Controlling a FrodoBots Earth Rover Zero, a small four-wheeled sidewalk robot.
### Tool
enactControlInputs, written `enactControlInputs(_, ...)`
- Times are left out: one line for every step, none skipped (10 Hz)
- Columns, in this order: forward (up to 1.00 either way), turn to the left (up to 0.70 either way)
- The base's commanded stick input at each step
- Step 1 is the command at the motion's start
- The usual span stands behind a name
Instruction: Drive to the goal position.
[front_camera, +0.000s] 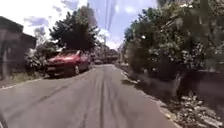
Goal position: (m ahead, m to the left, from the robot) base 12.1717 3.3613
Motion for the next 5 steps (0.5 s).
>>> enactControlInputs(0.85, 0.00)
enactControlInputs(0.85, 0.00)
enactControlInputs(0.85, 0.00)
enactControlInputs(0.85, 0.00)
enactControlInputs(0.85, 0.00)
